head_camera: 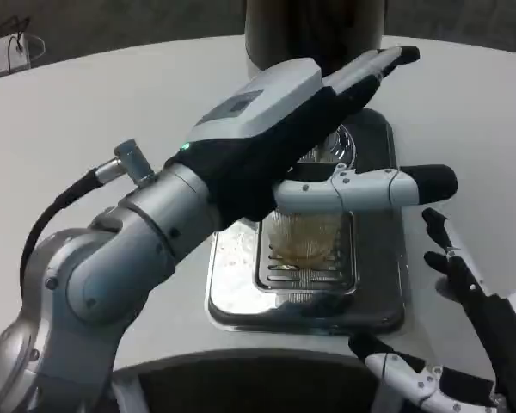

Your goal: Grasp the cup under the faucet to collect the drink, then remove the cup.

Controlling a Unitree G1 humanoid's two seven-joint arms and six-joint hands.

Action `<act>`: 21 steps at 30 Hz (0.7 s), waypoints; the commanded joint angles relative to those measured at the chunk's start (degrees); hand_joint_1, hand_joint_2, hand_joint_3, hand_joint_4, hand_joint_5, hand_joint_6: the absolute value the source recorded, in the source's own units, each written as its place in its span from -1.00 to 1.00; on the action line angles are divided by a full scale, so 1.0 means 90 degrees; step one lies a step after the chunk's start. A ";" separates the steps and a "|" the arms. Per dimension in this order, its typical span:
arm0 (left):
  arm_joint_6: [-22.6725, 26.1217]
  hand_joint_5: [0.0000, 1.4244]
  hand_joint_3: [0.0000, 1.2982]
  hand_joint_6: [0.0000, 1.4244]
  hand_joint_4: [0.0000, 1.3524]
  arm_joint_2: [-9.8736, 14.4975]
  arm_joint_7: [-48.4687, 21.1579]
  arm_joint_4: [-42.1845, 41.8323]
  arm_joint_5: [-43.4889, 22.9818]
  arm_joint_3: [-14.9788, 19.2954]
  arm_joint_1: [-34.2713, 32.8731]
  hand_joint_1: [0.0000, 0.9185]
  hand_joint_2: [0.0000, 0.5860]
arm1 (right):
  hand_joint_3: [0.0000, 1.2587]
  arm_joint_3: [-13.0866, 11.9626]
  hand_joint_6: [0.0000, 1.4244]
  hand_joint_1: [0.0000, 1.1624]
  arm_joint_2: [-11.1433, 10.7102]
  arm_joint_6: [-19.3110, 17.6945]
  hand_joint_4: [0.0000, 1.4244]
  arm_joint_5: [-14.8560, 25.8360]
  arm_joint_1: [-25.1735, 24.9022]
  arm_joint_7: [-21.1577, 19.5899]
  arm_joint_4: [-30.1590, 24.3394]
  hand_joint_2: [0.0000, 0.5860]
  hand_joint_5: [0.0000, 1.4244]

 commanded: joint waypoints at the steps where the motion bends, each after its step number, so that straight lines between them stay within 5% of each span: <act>1: 0.0077 -0.94 -0.92 -0.80 -1.00 0.0081 -0.0280 -0.0013 0.0000 -0.0072 0.0157 -1.00 -0.98 | -1.00 0.0085 -0.84 0.23 0.0062 -0.0096 -1.00 -0.0035 -0.0291 -0.0142 0.0298 -0.17 -0.89; 21: 0.0072 -0.95 -0.92 -0.80 -1.00 0.0103 -0.0399 -0.0106 0.0012 0.0068 0.0093 -1.00 -1.00 | -1.00 0.0286 -0.89 0.32 0.0420 0.0230 -1.00 -0.0375 -0.1616 -0.0636 0.1514 -0.20 -0.89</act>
